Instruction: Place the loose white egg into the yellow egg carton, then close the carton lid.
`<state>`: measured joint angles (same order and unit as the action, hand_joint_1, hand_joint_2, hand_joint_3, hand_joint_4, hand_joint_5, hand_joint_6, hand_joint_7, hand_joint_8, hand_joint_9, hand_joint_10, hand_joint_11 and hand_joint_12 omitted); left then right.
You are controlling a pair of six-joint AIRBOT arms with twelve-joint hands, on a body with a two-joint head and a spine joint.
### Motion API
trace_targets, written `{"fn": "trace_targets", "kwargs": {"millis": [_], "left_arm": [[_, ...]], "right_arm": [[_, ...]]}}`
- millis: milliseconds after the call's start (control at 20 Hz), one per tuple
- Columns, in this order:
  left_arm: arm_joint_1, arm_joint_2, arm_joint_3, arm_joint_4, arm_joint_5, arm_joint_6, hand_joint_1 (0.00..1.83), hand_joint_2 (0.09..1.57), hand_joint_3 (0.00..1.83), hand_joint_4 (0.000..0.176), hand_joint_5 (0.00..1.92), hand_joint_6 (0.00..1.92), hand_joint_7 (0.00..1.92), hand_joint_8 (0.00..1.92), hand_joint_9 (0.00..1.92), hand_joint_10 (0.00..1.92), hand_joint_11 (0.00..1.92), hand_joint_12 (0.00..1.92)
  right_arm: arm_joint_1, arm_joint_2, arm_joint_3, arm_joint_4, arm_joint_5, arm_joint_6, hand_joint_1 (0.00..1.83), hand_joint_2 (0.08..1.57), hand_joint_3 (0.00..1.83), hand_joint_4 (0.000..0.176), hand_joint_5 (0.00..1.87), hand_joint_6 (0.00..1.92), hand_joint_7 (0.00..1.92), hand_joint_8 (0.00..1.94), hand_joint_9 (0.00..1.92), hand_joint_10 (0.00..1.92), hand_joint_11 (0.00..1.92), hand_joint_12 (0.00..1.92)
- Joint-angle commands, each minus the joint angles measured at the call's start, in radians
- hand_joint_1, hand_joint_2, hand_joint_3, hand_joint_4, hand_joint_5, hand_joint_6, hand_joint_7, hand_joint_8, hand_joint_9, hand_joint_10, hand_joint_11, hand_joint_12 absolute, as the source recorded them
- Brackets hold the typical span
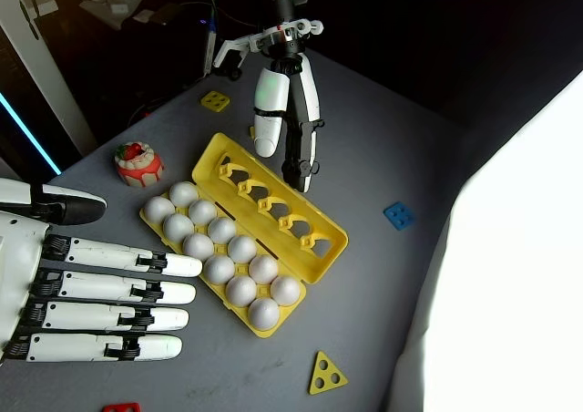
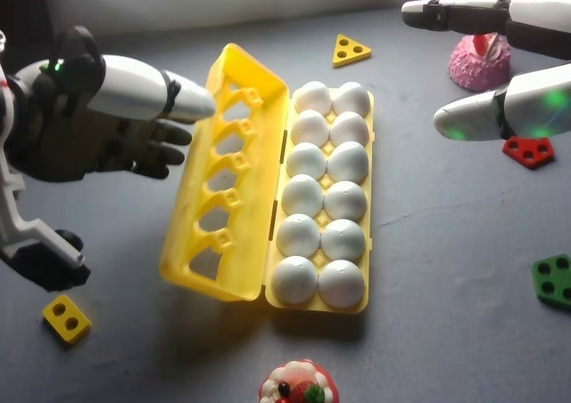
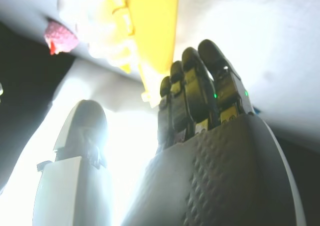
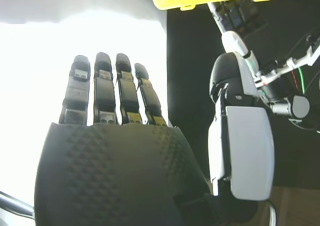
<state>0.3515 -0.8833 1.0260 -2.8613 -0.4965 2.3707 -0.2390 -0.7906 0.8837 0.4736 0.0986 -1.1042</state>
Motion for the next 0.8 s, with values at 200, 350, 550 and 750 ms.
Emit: {"fn": "trace_targets", "kwargs": {"millis": [200, 350, 550, 750], "left_arm": [[-0.038, -0.005, -0.006, 0.002, 0.064, 0.000, 0.61, 1.25, 0.00, 0.000, 0.27, 0.01, 0.31, 0.01, 0.33, 0.01, 0.00, 0.83], [-0.031, -0.007, 0.001, 0.016, 0.055, 0.012, 0.64, 1.24, 0.00, 0.000, 0.27, 0.01, 0.32, 0.00, 0.32, 0.01, 0.00, 0.82], [-0.033, -0.027, 0.048, 0.067, 0.034, 0.047, 0.63, 1.24, 0.00, 0.002, 0.28, 0.01, 0.33, 0.00, 0.34, 0.01, 0.00, 0.86], [-0.008, -0.040, 0.083, -0.005, 0.007, 0.047, 0.62, 1.25, 0.00, 0.000, 0.28, 0.00, 0.32, 0.00, 0.32, 0.00, 0.00, 0.88]], "right_arm": [[0.019, 0.007, -0.001, -0.001, 0.102, 0.000, 0.52, 1.15, 0.00, 0.000, 0.08, 0.01, 0.11, 0.00, 0.06, 0.08, 0.01, 0.04], [0.019, 0.007, -0.001, -0.001, 0.104, 0.000, 0.54, 1.14, 0.00, 0.000, 0.10, 0.01, 0.13, 0.00, 0.08, 0.09, 0.00, 0.29], [0.019, 0.007, -0.001, -0.001, 0.106, 0.000, 0.56, 1.13, 0.00, 0.000, 0.11, 0.01, 0.14, 0.00, 0.09, 0.10, 0.00, 0.33], [0.019, 0.007, -0.001, -0.001, 0.110, 0.000, 0.58, 1.14, 0.00, 0.000, 0.09, 0.00, 0.10, 0.00, 0.05, 0.08, 0.00, 0.00]]}}
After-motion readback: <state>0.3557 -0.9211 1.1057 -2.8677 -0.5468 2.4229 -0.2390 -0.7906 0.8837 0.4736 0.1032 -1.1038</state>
